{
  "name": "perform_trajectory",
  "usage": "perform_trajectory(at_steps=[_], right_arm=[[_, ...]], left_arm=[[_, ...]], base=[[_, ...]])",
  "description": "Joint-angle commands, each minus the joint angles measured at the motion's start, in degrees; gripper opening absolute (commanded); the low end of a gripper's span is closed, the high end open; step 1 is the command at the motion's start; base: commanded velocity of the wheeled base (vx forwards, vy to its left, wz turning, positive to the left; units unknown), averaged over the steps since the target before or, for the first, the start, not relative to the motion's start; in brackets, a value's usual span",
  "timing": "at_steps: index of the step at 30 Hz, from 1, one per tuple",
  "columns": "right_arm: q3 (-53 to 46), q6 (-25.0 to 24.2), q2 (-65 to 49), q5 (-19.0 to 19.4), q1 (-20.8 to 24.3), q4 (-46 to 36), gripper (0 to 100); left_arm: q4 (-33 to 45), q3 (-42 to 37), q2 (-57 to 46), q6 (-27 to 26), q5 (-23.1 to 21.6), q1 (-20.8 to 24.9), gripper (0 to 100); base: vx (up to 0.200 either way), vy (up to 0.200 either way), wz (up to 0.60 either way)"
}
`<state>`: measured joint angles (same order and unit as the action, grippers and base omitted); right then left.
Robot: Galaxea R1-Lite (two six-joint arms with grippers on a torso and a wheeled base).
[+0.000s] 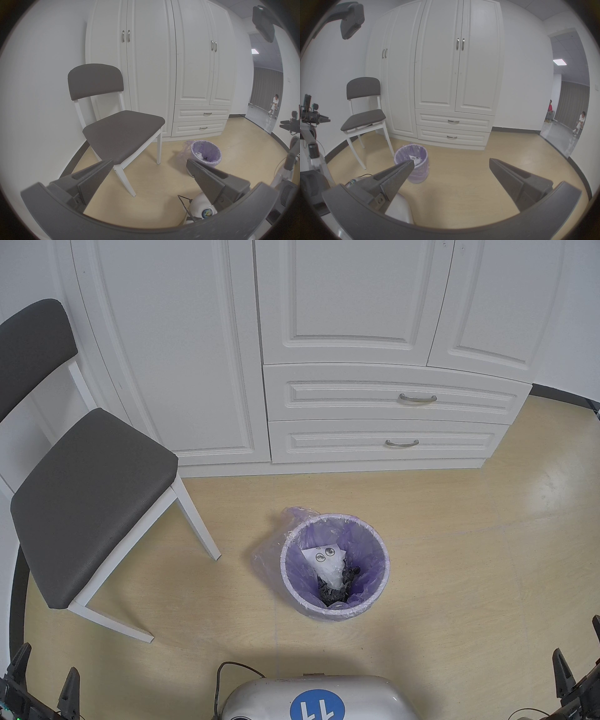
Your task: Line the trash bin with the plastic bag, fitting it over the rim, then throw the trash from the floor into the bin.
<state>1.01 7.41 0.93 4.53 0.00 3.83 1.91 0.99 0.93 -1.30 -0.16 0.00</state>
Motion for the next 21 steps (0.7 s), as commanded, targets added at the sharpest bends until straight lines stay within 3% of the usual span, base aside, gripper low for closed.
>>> perform_trajectory(at_steps=[1,6,10,17,21], right_arm=[[-0.9,-1.9,-0.9,2.1,0.0,-1.4,100],[-0.9,-3.0,-0.9,1.0,0.0,-1.5,100],[-0.9,-7.6,-0.9,-4.0,0.0,-3.7,100],[-0.9,-8.5,-0.8,-4.4,0.0,-3.9,100],[-0.8,-6.6,-0.8,-4.0,0.0,-4.0,100]], left_arm=[[-0.1,-0.3,-0.9,0.0,0.0,0.0,100],[-0.2,-0.4,-0.9,0.0,0.0,0.0,100],[-0.9,-0.6,-0.9,0.2,0.1,0.0,100],[-0.9,-0.6,-0.9,0.5,0.1,0.0,100],[-0.8,-0.5,-0.9,-0.2,-0.3,0.0,100]], base=[[0.000,0.000,0.00],[0.000,0.000,0.00],[0.000,0.000,0.00],[0.000,0.000,0.00],[0.000,0.000,0.00]])
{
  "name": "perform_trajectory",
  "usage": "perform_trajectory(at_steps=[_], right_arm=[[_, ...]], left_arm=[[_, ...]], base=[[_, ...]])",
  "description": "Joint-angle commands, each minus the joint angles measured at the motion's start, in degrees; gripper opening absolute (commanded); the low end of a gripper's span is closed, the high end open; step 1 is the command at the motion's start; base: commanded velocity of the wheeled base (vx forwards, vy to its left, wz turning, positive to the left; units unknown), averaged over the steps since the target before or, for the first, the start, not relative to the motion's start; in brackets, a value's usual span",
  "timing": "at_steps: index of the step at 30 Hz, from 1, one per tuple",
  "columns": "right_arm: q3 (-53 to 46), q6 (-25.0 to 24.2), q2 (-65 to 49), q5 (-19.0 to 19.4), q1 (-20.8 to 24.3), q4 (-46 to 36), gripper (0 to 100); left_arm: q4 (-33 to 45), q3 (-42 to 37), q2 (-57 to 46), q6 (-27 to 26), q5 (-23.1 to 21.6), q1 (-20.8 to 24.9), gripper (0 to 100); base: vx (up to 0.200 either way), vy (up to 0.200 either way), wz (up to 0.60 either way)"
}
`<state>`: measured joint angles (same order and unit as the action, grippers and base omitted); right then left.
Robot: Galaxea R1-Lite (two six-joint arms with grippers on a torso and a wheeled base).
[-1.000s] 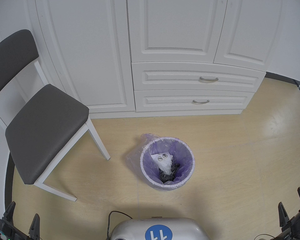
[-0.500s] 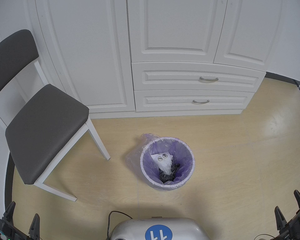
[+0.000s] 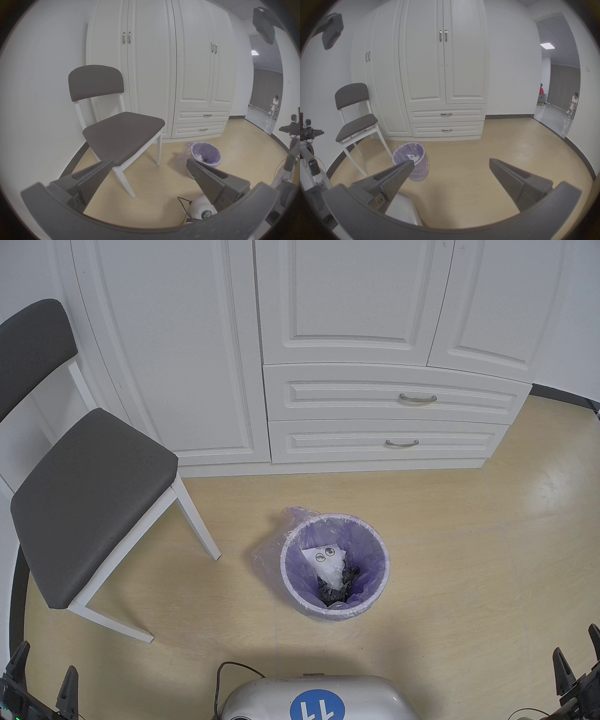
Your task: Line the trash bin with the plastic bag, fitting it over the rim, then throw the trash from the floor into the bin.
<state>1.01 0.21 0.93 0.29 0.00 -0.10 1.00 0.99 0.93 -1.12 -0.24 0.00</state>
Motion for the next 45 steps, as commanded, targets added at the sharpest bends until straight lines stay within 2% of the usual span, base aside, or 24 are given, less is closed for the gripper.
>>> perform_trajectory(at_steps=[1,6,45], right_arm=[[-0.9,0.6,-0.8,0.4,0.0,0.0,100],[-0.9,-2.0,-0.9,0.1,0.1,0.1,100],[-0.8,-1.6,-0.9,0.0,0.1,0.1,100]], left_arm=[[0.1,-0.5,-0.9,-0.5,-0.2,0.0,100],[0.0,-0.6,-0.9,0.2,0.1,0.0,100],[-0.2,-0.6,-0.9,0.6,0.4,0.0,100]], base=[[0.000,0.000,0.00],[0.000,0.000,0.00],[0.000,0.000,0.00]])
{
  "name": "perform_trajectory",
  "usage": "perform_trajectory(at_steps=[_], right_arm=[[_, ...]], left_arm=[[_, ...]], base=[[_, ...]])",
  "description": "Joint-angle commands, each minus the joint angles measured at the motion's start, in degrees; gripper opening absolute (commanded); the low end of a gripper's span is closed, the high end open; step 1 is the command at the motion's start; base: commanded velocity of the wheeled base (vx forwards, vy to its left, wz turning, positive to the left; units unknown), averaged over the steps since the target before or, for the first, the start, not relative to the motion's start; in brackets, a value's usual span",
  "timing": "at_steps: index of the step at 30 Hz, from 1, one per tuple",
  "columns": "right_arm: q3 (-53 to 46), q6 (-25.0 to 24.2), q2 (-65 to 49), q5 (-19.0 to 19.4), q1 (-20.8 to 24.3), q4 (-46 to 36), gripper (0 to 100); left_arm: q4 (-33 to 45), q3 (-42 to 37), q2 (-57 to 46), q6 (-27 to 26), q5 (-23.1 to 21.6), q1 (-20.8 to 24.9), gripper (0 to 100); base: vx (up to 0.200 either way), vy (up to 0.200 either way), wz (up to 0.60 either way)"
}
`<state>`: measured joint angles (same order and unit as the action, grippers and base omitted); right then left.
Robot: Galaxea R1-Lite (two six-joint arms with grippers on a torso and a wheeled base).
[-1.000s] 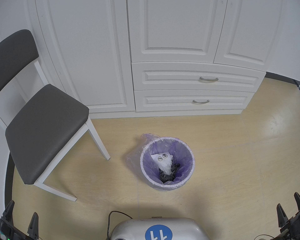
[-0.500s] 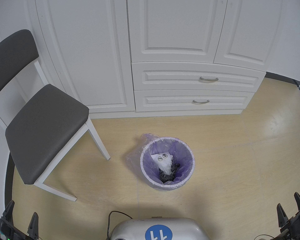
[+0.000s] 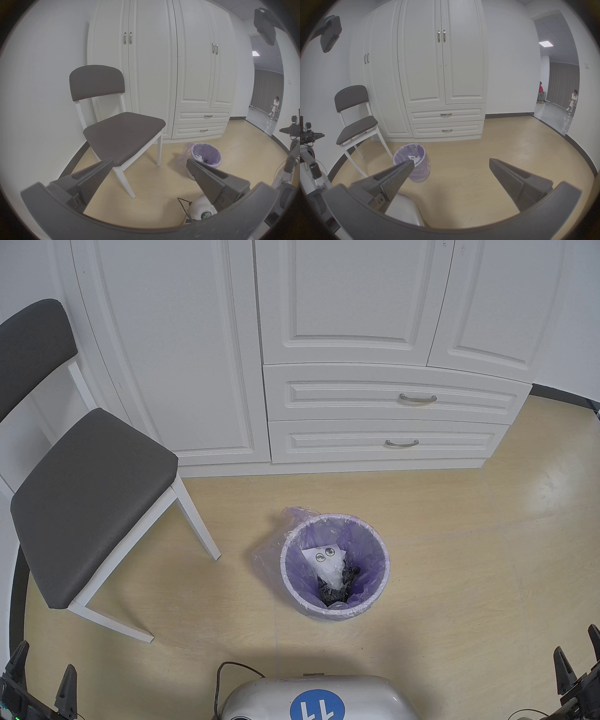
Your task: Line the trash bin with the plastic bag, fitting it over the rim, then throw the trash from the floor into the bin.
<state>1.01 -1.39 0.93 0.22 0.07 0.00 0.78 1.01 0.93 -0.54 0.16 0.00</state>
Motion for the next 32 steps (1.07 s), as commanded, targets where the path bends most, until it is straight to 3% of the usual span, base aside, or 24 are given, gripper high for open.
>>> perform_trajectory(at_steps=[1,32], right_arm=[[-0.9,0.0,-0.9,0.0,0.0,0.0,100],[-0.8,-0.1,-0.9,0.0,0.0,-0.1,100]], left_arm=[[0.0,-0.7,-0.9,0.0,0.0,0.0,100],[0.0,-0.7,-0.9,0.0,0.0,0.0,100]], base=[[0.000,0.000,0.00],[0.000,0.000,0.00]])
